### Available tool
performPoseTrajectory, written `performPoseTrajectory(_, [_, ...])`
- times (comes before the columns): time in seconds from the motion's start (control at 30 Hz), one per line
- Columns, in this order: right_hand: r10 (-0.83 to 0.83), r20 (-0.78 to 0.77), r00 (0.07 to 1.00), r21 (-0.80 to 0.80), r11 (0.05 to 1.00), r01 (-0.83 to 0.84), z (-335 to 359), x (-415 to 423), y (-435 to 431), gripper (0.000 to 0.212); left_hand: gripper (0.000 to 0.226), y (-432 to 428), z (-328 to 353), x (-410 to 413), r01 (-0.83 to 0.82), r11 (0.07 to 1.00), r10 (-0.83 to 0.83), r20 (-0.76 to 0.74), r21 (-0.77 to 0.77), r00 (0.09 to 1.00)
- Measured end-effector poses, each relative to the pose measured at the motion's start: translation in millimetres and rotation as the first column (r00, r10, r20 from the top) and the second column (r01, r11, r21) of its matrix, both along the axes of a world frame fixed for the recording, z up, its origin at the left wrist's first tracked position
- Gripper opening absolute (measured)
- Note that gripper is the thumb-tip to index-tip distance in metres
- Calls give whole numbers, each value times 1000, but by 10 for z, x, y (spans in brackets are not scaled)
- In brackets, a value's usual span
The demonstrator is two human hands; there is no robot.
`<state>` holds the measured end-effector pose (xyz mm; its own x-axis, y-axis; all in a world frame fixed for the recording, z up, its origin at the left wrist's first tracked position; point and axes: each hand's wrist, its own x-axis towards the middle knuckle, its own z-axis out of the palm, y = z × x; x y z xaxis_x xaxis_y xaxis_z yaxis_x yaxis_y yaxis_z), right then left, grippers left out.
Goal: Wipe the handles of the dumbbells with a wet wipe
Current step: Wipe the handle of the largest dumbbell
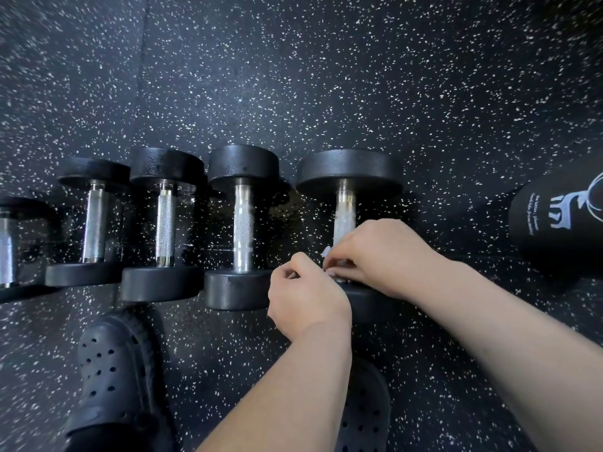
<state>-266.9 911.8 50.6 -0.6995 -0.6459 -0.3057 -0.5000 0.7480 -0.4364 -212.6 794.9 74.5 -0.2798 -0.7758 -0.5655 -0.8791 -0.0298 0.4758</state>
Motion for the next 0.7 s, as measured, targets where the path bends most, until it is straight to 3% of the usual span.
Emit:
performPoseTrajectory(0.07, [61, -27, 998, 57, 997, -60, 28, -61, -59, 32, 34, -4, 2, 2, -4, 1000, 4, -5, 5, 1000])
performPoseTrajectory(0.2, [9, 85, 996, 26, 1000, -11, 124, -125, 107, 25, 34, -7, -10, -1, -7, 1000, 7, -6, 3, 1000])
performPoseTrajectory(0.3, [28, 80, 996, 59, 998, -33, 198, -72, 124, 27, 35, 2, 4, 2, -7, 1000, 7, -5, 0, 1000])
performPoseTrajectory(0.5, [144, 94, 985, 222, 961, -162, 222, -142, -192, 25, 35, 4, 34, 0, -19, 1000, 19, -3, 18, 1000])
performPoseTrajectory(0.6, [160, 103, 982, 224, 958, -180, 264, -206, -152, 17, 36, -1, 0, -3, -16, 1000, 16, -6, 14, 1000])
performPoseTrajectory(0.7, [171, 90, 981, 173, 967, -185, 323, -222, -25, 23, 36, -14, -26, 0, -17, 1000, 17, -2, 15, 1000])
